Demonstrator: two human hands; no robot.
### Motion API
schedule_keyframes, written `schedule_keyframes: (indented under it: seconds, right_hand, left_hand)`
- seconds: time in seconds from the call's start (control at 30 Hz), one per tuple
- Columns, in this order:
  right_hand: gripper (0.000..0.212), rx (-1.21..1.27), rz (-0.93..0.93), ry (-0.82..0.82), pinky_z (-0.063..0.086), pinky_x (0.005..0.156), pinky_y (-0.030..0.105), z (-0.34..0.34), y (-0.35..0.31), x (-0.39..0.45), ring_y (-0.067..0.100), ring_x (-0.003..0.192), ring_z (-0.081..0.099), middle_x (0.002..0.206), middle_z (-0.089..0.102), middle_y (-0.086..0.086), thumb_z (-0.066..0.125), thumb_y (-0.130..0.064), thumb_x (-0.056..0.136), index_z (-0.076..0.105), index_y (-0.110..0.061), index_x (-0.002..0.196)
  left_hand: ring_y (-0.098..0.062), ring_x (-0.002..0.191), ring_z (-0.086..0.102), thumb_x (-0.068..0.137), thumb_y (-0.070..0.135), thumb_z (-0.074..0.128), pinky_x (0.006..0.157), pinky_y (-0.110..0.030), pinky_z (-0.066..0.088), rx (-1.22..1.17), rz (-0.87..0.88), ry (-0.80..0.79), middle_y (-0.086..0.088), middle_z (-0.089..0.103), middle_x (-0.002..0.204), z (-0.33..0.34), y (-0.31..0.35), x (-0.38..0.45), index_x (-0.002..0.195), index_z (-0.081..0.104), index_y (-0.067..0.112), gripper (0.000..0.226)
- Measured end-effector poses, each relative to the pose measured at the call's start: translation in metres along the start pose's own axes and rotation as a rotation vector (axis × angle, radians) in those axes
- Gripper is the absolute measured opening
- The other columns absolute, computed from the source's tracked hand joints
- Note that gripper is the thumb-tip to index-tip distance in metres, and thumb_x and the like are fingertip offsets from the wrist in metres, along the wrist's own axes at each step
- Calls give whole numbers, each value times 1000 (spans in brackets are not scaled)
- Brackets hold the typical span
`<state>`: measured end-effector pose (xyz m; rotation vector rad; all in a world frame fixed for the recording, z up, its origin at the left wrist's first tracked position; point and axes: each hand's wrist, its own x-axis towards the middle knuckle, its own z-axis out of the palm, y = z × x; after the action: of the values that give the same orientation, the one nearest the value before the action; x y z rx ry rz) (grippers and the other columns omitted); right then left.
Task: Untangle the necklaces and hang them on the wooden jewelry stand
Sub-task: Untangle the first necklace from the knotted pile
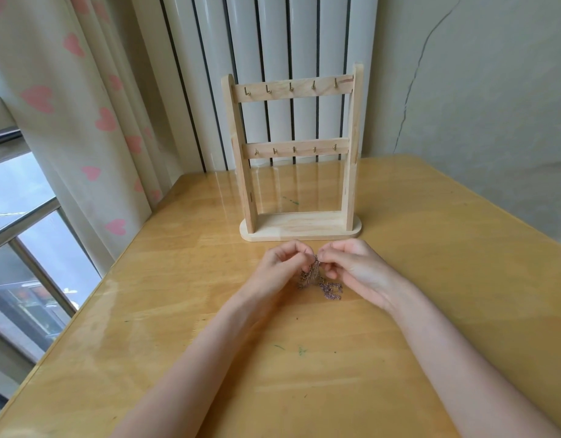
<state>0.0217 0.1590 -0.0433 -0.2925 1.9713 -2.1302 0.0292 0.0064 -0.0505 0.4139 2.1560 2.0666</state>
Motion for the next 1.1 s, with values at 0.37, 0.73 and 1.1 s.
schedule_keyframes:
  seconds: [0.37,0.73,1.1]
  right_hand:
    - [19,312,136,4,34,43,20,-5,1,2,13,53,42,66,48,8,46,2,86,50,-6,70]
    - [15,428,40,168,37,53,22,-8,-5,1,15,59,49,61,57,4,45,-2,89,48,-10,76]
    - [14,537,-52,135,43,71,28,-13,-8,-1,9,46,40,55,46,-3,52,-5,89,53,-15,78]
  left_hand:
    - [-3,55,42,93,11,43,55,-11,37,-10,27,165,7,48,60,-8,6,3,60,52,17,35]
    - [-8,51,40,93,16,43,60,-20,45,-473,-166,240,5,45,60,-8,12,8,68,48,17,26]
    - [-7,49,55,93,21,48,60,-23,56,-715,-215,240,3,58,63,-16,13,6,69,50,14,25]
